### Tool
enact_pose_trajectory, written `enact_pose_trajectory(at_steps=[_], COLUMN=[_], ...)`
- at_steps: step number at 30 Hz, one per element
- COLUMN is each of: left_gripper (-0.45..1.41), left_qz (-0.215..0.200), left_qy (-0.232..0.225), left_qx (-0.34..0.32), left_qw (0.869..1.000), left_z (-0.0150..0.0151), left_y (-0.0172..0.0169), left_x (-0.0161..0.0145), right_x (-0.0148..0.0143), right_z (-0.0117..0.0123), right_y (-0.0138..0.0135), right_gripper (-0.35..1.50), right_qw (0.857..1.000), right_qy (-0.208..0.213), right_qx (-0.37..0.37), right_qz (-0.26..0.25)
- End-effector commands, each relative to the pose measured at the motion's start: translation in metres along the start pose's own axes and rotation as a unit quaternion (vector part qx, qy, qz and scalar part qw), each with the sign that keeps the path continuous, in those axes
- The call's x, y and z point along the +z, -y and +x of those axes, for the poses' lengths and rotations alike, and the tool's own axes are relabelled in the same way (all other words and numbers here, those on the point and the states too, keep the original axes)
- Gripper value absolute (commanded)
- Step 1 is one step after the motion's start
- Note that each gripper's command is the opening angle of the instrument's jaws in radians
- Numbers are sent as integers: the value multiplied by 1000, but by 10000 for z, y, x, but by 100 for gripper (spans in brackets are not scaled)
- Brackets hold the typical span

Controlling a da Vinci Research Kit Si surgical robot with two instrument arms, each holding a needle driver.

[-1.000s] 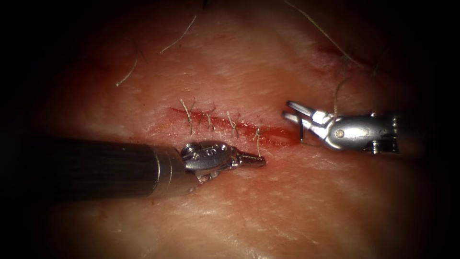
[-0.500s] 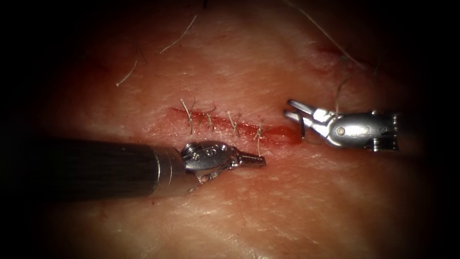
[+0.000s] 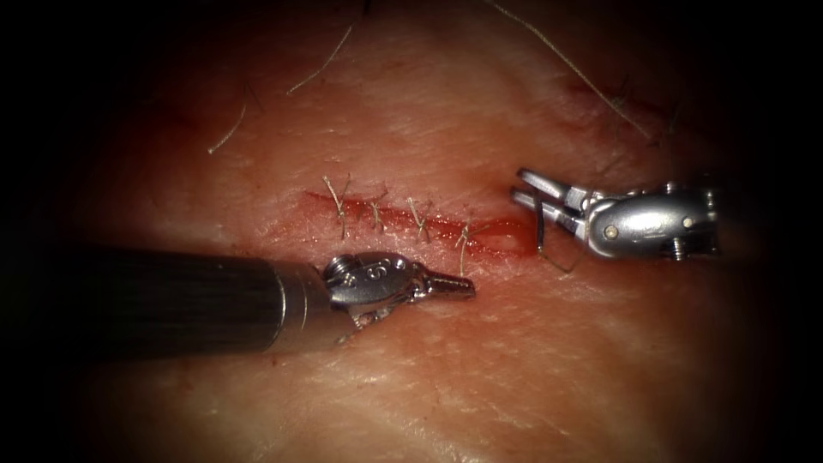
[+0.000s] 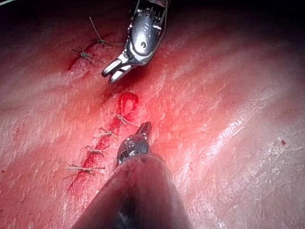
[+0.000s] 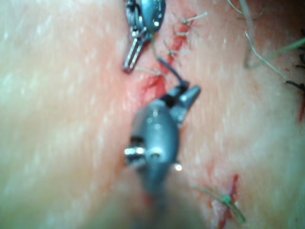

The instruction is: Wound Closure

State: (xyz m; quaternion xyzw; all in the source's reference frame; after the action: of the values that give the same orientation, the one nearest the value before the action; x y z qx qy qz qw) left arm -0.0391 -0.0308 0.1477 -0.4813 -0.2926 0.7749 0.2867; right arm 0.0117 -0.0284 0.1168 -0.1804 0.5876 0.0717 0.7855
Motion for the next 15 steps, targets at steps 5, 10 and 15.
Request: enact_pose_trajectory(at_steps=[5, 10, 15], left_gripper=[-5, -5, -5], left_qz=[-1, -1, -1], left_qy=[1, 1, 1], left_qx=[-1, -1, -1], left_qw=[1000, 1000, 1000], left_z=[-4, -4, -4], left_y=[1, 1, 1], left_x=[8, 8, 8], right_x=[7, 7, 5], right_z=[-3, -3, 0], right_y=[6, 7, 5], right_gripper=[-35, -35, -35], right_qw=[1000, 999, 997], right_qy=[-1, 5, 7], right_qx=[15, 48, 76], right_qz=[5, 12, 13])
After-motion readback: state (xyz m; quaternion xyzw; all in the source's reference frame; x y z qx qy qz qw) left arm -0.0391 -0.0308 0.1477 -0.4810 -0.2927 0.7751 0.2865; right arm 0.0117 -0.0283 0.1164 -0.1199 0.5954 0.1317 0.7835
